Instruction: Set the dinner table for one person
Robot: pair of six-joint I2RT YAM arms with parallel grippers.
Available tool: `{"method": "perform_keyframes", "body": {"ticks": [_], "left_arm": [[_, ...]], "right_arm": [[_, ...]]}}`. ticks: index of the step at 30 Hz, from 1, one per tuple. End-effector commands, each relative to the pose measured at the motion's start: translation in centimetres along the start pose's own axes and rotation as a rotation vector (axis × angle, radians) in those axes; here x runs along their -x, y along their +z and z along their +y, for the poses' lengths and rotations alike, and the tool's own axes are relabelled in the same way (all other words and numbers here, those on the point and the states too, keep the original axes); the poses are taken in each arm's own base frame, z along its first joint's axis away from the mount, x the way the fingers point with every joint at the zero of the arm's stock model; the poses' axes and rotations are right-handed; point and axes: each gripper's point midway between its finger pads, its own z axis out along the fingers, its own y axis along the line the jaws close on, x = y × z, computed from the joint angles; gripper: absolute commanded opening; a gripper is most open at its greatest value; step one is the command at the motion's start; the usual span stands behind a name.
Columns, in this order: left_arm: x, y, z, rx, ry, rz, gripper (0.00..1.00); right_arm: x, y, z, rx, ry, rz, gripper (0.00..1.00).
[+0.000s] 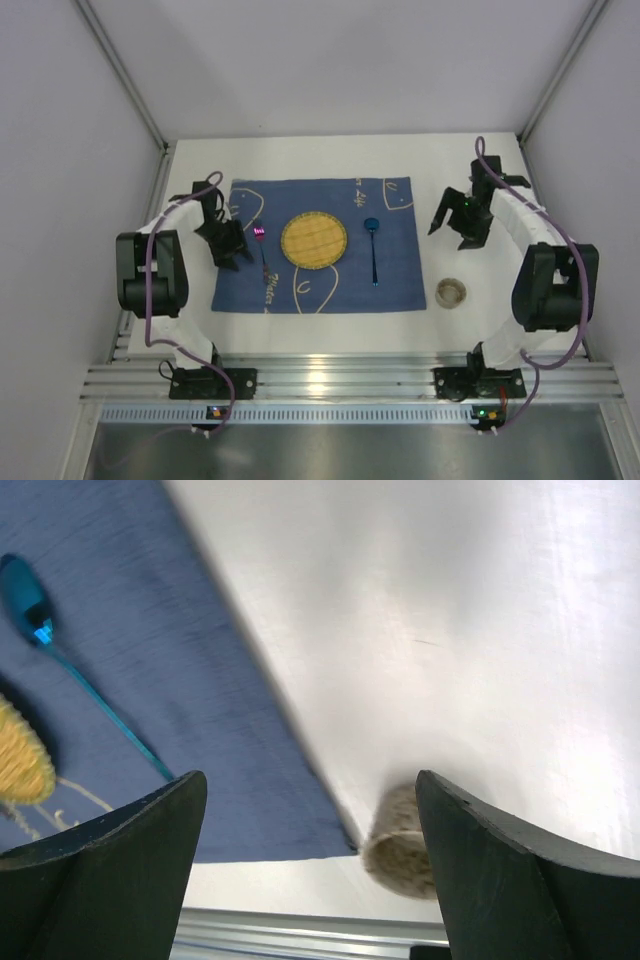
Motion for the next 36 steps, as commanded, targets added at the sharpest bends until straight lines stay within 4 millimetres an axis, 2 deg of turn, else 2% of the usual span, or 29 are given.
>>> {"method": "perform_keyframes", "body": {"ticks": [1,2,4,7,15,26,36], "left_arm": [[2.0,-2.7,0.9,0.104,0.004,-0.085,0.53],[2.3,-3.2,0.8,0.106,0.003,-0.1,0.53],[3.1,-4.1,0.3,0.103,0.005,-0.14,0.52],[4.0,-4.7,-0.2,0.096,0.005,-0.167,0.49],[5.7,-4.9,-0.8,0.085,0.01,-0.195,0.44],[5.8,-4.3,-0.9,0.075,0.004,-0.191,0.41],[5.3,-4.3,-0.8,0.076,-0.004,-0.19,0.41]], "right_arm": [[0.2,-2.8,-5.8,-0.185,0.071,-0.091,0.86],[0.1,-3.4,-7.0,-0.2,0.104,-0.112,0.86],[-1.5,-3.3,-8.6,-0.224,0.149,-0.096,0.85],[-3.2,-2.5,-9.5,-0.239,0.171,-0.058,0.82],[-5.5,-2.4,-10.0,-0.24,0.196,-0.04,0.68],[-7.7,-2.5,-9.9,-0.211,0.175,-0.015,0.56],[-10.6,-0.7,-10.0,-0.212,0.15,0.063,0.43]]}}
